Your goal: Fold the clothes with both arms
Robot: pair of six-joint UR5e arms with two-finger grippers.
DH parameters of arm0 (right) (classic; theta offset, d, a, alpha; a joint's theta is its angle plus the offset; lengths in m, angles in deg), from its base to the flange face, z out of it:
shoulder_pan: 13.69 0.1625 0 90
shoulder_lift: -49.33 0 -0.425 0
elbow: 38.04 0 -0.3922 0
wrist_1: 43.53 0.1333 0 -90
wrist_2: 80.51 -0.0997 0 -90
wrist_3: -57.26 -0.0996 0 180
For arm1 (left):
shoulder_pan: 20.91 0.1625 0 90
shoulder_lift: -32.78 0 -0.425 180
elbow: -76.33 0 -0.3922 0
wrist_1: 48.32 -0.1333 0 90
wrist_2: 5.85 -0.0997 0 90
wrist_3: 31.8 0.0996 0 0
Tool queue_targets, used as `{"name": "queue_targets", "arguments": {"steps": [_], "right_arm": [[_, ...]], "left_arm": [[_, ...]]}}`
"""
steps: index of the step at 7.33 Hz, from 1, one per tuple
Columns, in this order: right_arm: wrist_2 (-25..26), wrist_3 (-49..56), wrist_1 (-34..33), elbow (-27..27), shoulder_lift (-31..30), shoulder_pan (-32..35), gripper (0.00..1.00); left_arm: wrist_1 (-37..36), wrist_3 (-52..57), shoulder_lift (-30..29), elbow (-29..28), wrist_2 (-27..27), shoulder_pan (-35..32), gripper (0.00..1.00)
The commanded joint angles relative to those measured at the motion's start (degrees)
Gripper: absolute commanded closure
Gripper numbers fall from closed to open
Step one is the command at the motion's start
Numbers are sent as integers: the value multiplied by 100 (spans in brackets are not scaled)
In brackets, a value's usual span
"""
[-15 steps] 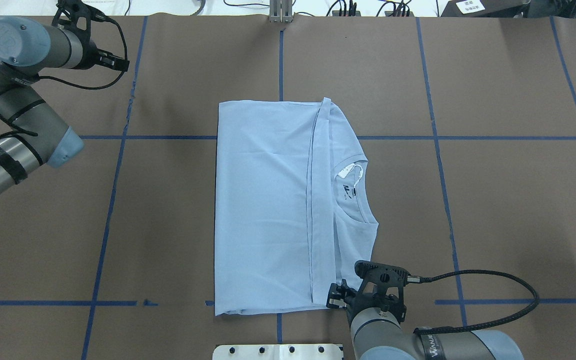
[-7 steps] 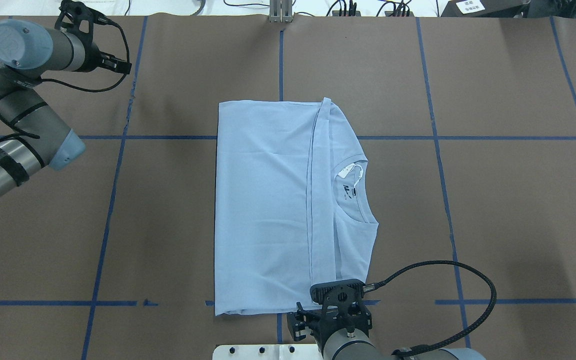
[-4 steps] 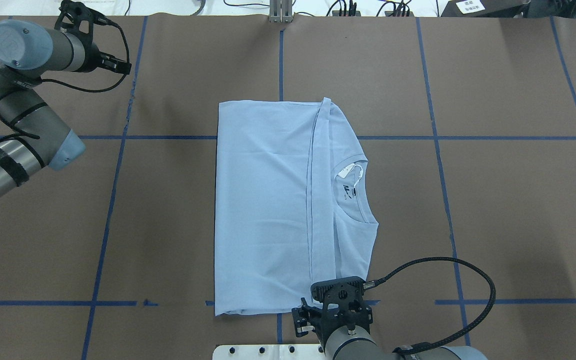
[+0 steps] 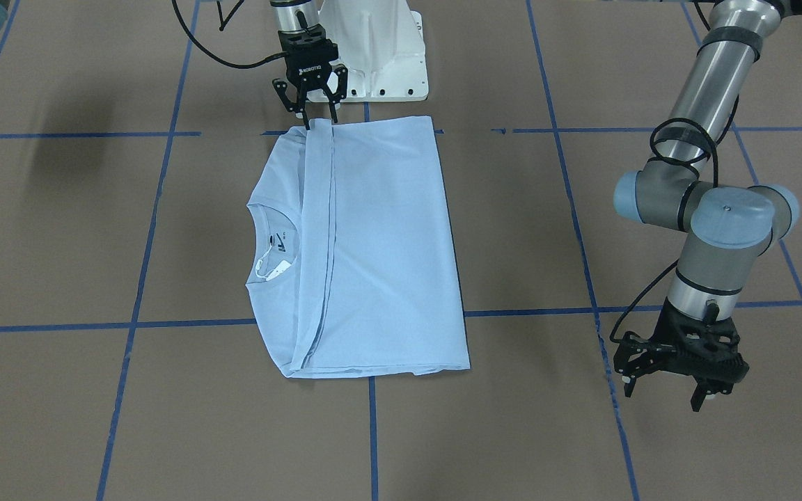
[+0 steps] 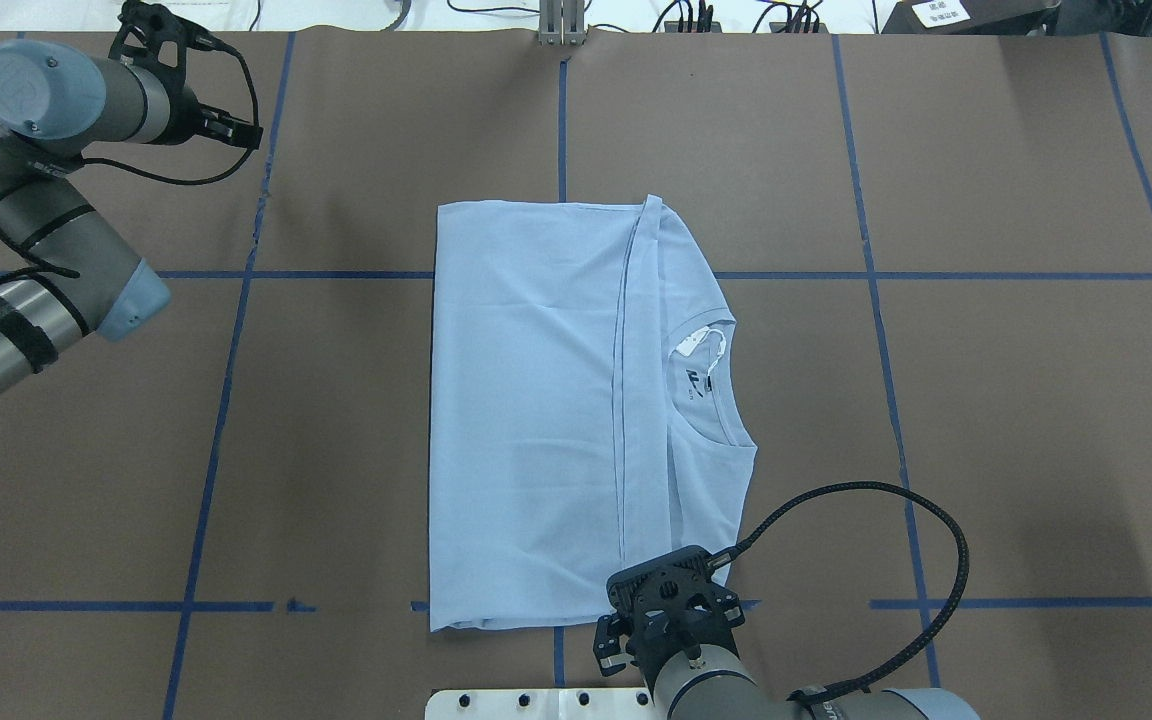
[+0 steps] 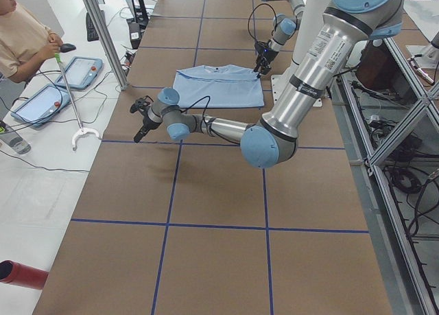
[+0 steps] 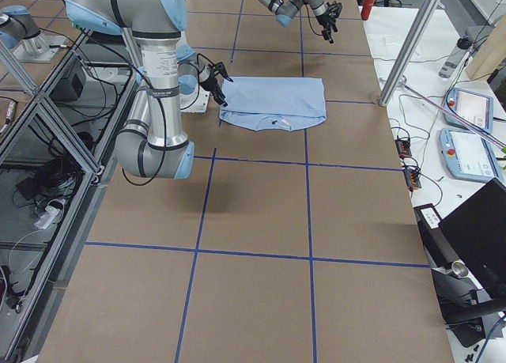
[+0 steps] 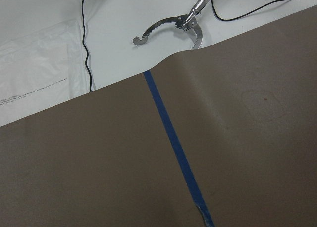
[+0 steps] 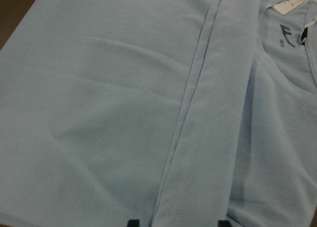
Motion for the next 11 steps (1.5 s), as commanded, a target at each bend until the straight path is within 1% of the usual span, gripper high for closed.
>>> {"name": "queue_targets", "arguments": {"steps": [1, 5, 6, 7, 10, 11], "right_arm": [[1, 251, 0, -2, 0, -50, 45], [0, 260, 0, -89, 8, -121, 47], [1, 260, 0, -81, 17, -121, 58], [9, 260, 0, -81, 17, -103, 76], [124, 268, 0, -81, 9, -50, 77], [132, 268, 0, -81, 17, -50, 86]], "left_arm": [[0, -9, 4, 8, 0, 0, 0], [9, 0, 82, 26, 0, 9, 0], [148, 0, 152, 43, 0, 35, 0], [193, 0, 170, 43, 0, 27, 0], [202, -9, 171, 52, 0, 26, 0], [202, -9, 171, 43, 0, 26, 0]]}}
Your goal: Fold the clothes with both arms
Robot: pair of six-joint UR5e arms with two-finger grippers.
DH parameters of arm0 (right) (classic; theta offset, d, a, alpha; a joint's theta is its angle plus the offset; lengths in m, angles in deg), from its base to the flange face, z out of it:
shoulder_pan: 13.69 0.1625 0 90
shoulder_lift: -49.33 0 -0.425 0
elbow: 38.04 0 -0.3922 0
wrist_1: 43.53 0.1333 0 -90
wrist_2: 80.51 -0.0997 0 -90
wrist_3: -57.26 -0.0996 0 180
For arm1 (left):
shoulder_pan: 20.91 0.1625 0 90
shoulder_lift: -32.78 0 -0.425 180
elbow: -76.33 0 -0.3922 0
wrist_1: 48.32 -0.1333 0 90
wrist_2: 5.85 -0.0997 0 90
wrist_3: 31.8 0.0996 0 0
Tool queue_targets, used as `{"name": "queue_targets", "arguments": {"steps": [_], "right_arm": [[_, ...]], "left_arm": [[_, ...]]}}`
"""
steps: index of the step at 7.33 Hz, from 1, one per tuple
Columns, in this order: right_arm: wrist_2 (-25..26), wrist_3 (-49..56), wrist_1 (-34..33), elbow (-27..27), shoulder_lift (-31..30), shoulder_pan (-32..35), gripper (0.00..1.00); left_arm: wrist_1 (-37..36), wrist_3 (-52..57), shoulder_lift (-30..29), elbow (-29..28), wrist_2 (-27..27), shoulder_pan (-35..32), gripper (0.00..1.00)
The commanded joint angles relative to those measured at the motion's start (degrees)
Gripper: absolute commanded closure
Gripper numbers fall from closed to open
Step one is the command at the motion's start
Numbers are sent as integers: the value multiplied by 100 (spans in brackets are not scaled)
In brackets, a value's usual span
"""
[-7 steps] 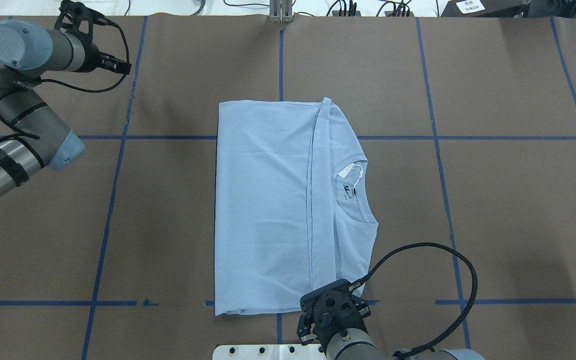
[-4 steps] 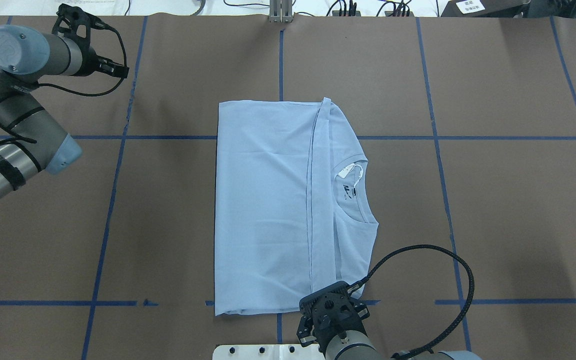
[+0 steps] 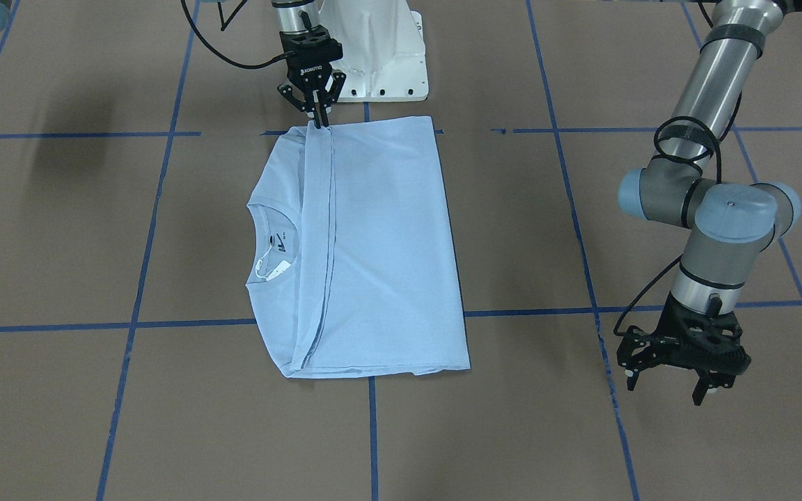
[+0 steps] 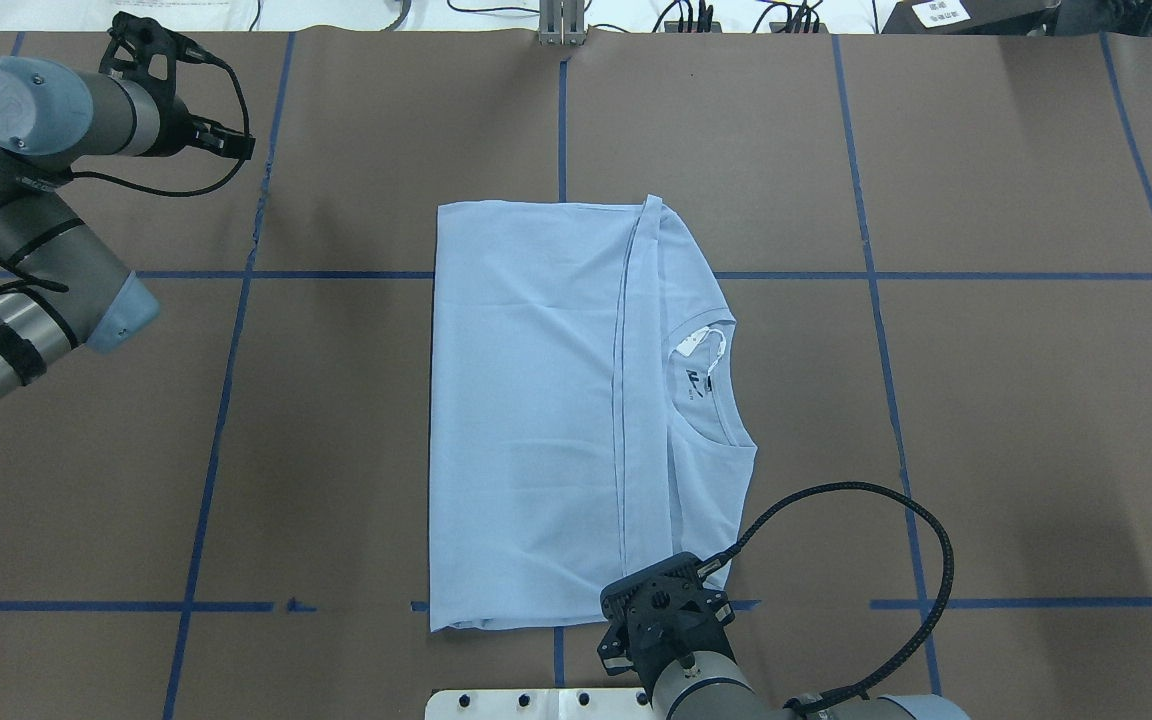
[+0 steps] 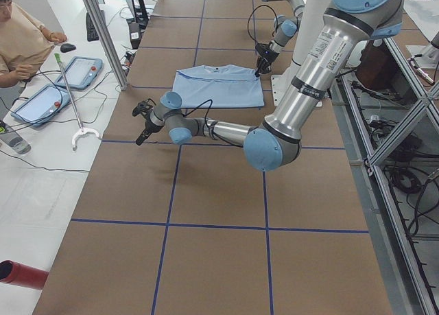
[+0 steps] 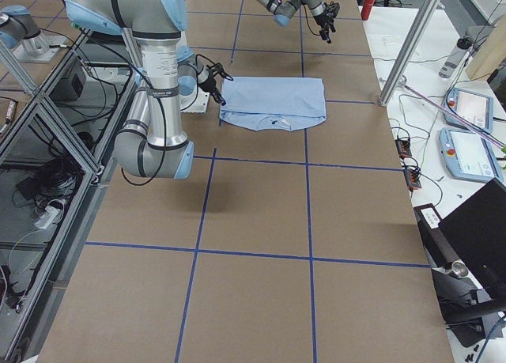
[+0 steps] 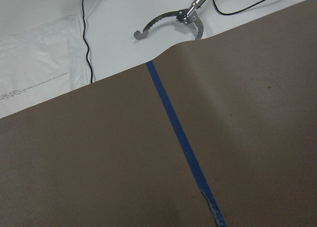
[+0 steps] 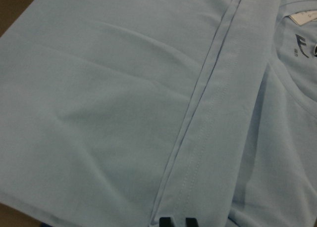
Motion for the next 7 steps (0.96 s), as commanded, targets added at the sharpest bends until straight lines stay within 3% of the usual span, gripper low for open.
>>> {"name": "queue_targets", "arguments": {"steps": [1, 5, 7], "right_arm": [[84, -8, 0, 0, 16, 5, 100], [146, -25, 0, 201, 68, 48, 100], [120, -208, 0, 587, -543, 75, 100]], "left_arm": [[4, 0, 1, -4, 0, 0, 0], [4, 0, 1, 5, 0, 9, 0], [4, 0, 1, 14, 0, 18, 0]]}}
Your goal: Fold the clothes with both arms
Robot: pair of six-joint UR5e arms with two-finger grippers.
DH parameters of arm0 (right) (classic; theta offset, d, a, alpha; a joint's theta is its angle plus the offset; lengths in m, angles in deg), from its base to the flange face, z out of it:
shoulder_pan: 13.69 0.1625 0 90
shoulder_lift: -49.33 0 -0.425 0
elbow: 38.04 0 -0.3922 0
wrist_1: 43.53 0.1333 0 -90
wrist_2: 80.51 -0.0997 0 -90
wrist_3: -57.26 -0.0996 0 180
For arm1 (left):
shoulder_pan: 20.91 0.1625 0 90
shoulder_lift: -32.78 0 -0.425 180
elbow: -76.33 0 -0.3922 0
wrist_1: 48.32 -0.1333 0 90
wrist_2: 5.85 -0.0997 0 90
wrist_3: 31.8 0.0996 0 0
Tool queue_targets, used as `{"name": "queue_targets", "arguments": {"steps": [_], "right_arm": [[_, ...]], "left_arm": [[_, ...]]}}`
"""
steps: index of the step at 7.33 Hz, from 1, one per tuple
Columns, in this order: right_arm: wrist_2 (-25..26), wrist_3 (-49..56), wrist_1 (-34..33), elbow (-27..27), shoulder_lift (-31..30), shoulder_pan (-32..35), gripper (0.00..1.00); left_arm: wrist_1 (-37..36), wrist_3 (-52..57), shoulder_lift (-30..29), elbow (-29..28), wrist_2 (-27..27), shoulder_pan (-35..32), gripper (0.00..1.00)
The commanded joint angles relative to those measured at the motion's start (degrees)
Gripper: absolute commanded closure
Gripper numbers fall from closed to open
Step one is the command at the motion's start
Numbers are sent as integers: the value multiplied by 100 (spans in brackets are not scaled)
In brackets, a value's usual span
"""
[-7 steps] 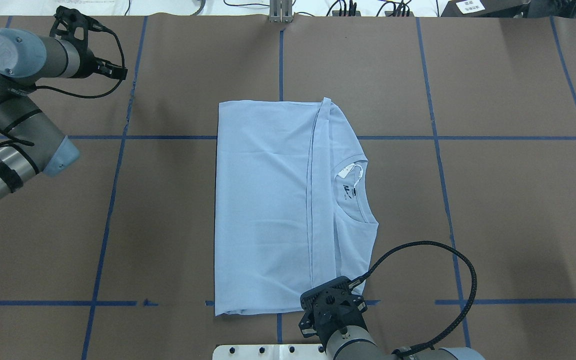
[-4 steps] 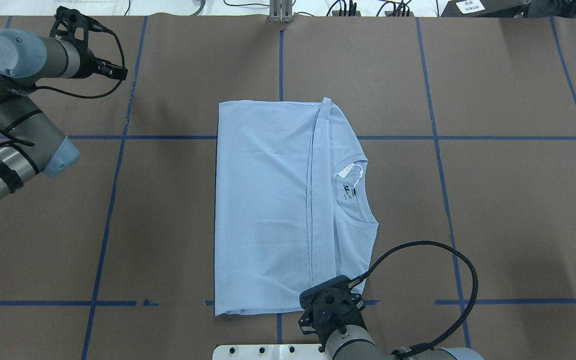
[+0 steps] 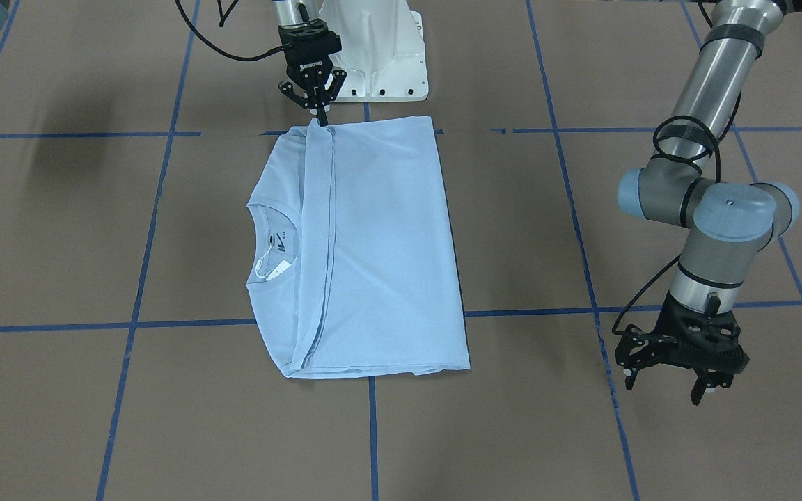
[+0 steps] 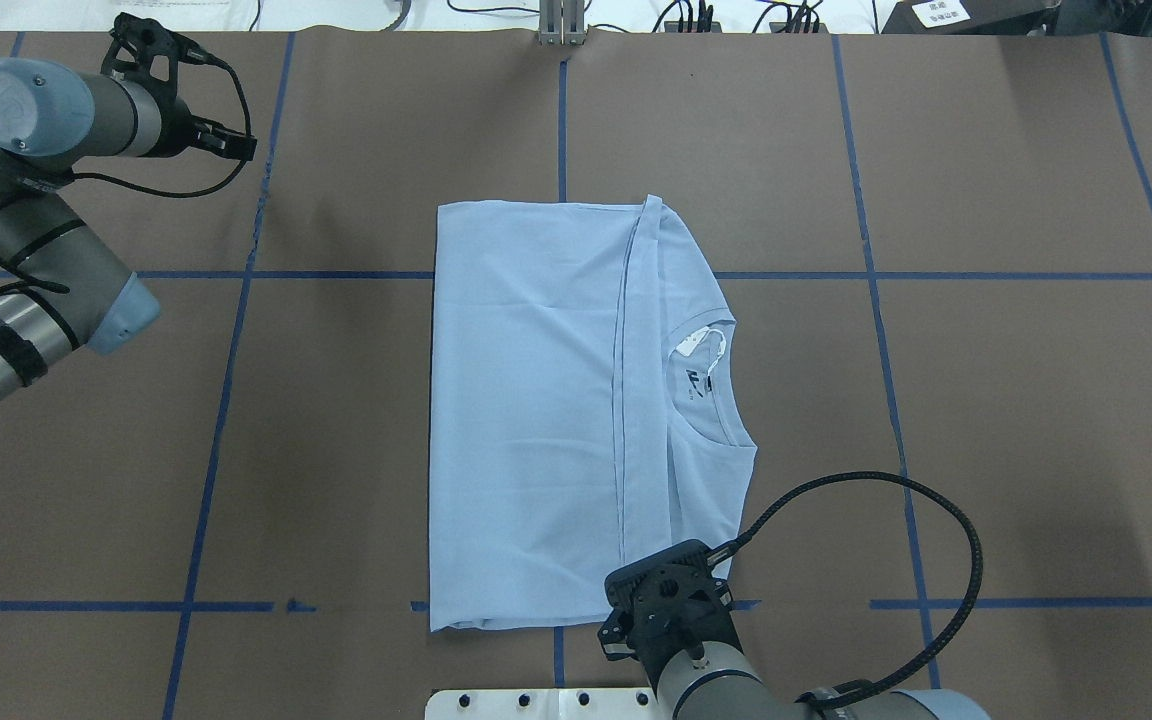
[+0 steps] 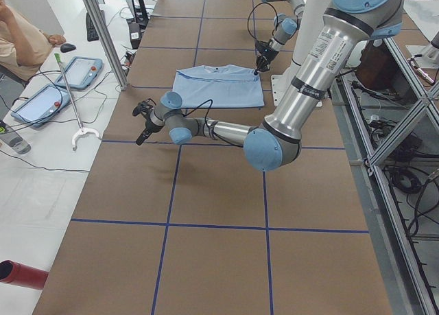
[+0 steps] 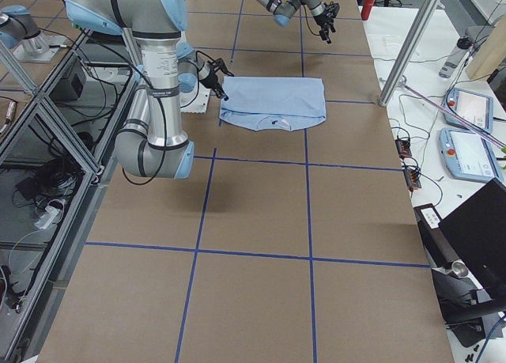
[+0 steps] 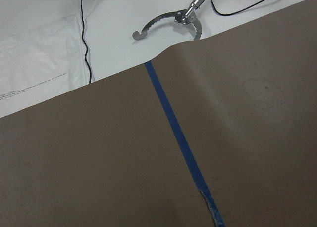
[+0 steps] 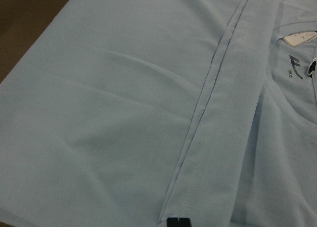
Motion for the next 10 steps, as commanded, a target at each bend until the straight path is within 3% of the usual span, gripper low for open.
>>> {"name": "queue_targets", "arguments": {"steps": [1, 4, 5, 7, 8, 10], "right_arm": [[-19, -782, 9, 403, -702, 7, 100], [68, -2497, 0, 378, -907, -440, 100], [304, -3085, 0, 378, -917, -650, 100], [508, -3460, 9, 370, -908, -793, 100], [474, -3382, 9, 413, -908, -784, 1], [90, -2403, 52, 562, -847, -461, 0]], "left_arm": [[1, -218, 0, -9, 0, 55, 0], [1, -255, 0, 8, 0, 109, 0], [1, -255, 0, 8, 0, 109, 0], [10, -255, 26, 17, 0, 117, 0], [18, -255, 35, 17, 0, 117, 0], [18, -264, 35, 26, 0, 117, 0]]}}
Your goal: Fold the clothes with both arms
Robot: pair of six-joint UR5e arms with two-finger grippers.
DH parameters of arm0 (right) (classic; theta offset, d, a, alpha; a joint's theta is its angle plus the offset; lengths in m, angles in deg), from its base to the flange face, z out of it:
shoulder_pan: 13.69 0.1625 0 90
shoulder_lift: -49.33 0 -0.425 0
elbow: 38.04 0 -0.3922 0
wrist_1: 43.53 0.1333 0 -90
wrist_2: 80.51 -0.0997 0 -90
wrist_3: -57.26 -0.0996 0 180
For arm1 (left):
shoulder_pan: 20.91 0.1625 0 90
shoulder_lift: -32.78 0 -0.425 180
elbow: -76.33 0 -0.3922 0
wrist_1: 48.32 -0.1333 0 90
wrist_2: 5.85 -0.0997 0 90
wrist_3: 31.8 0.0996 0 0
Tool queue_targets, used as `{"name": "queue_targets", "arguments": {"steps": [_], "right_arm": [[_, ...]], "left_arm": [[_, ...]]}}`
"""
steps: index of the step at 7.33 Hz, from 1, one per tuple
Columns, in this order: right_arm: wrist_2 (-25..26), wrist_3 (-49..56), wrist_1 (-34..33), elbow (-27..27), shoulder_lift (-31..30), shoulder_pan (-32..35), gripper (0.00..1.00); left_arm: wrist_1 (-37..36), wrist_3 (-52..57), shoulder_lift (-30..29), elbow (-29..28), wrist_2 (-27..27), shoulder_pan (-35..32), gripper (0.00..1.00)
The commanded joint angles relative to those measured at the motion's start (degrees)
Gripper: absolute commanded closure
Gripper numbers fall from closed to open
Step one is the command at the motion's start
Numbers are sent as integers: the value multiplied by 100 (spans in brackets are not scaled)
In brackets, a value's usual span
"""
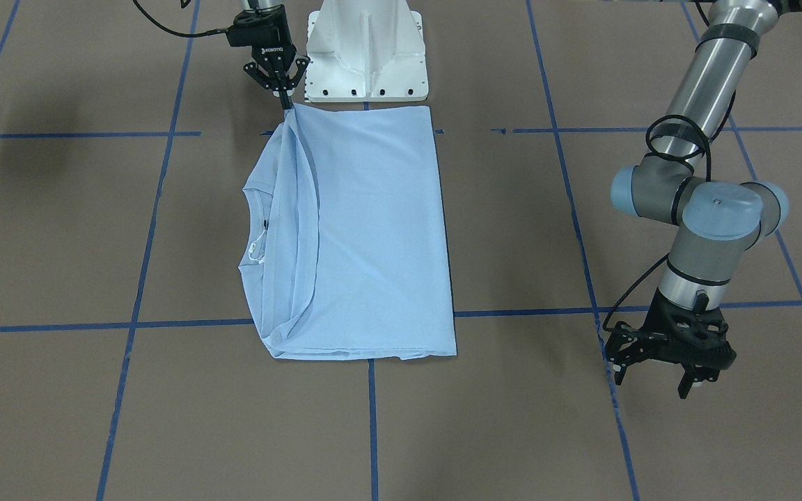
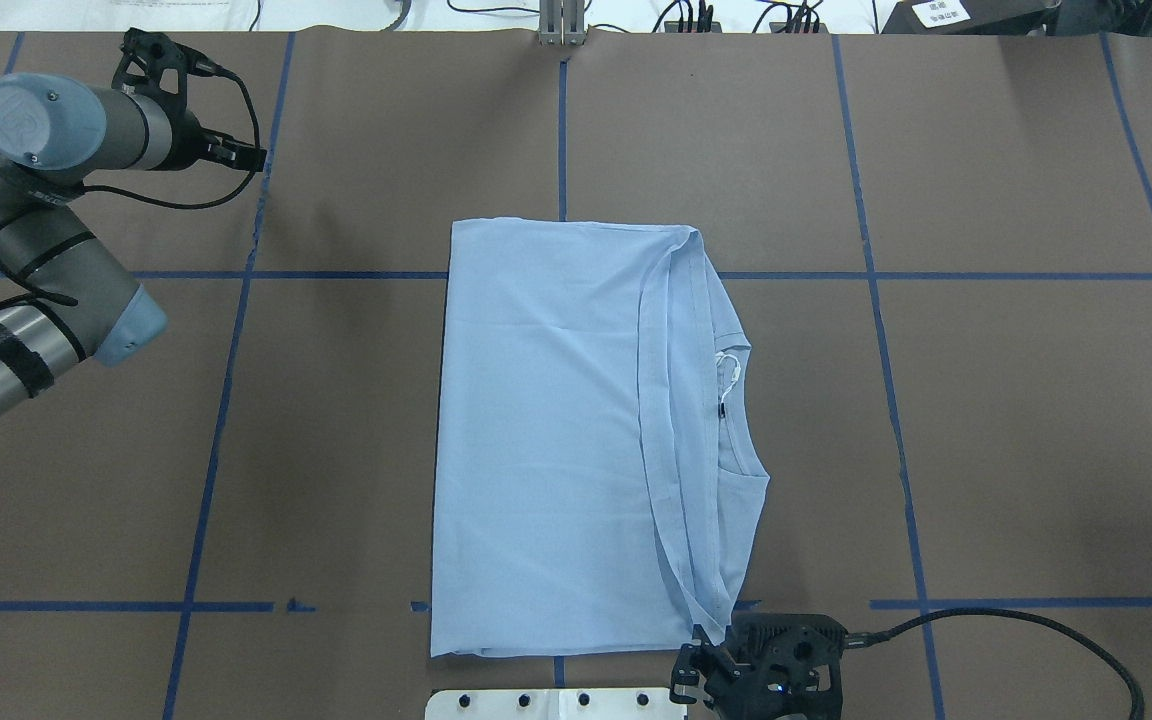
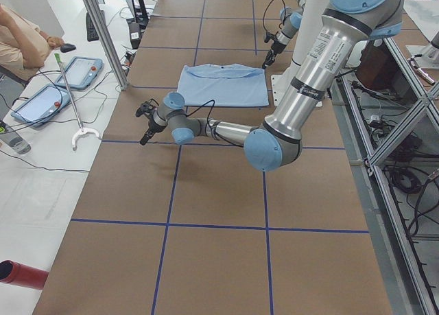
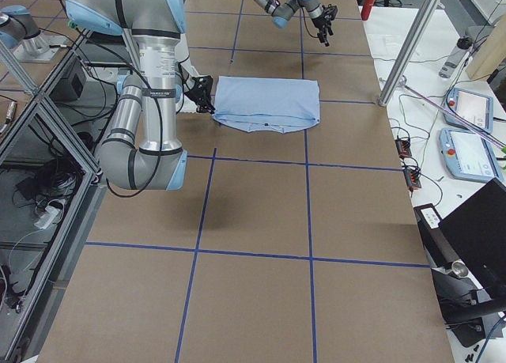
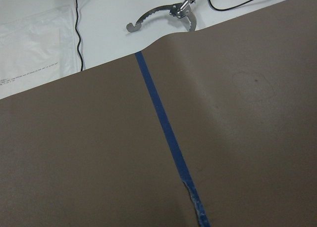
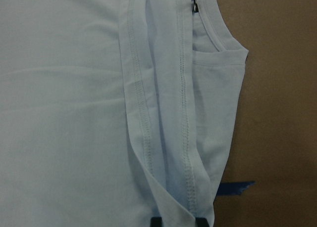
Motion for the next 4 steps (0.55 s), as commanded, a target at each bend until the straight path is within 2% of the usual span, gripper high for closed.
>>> {"name": "queue_targets", "arguments": {"steps": [1, 3, 4], "right_arm": [[-433, 851, 56, 44, 78, 435, 0], [-750, 1713, 13, -174, 410, 684, 3], [-786, 1881, -49, -393, 603, 736, 53]], "left_arm": [[2, -3, 3, 3, 0, 0, 0], [2, -81, 12, 12, 0, 0, 0], [71, -143, 12, 3, 0, 0, 0]]}}
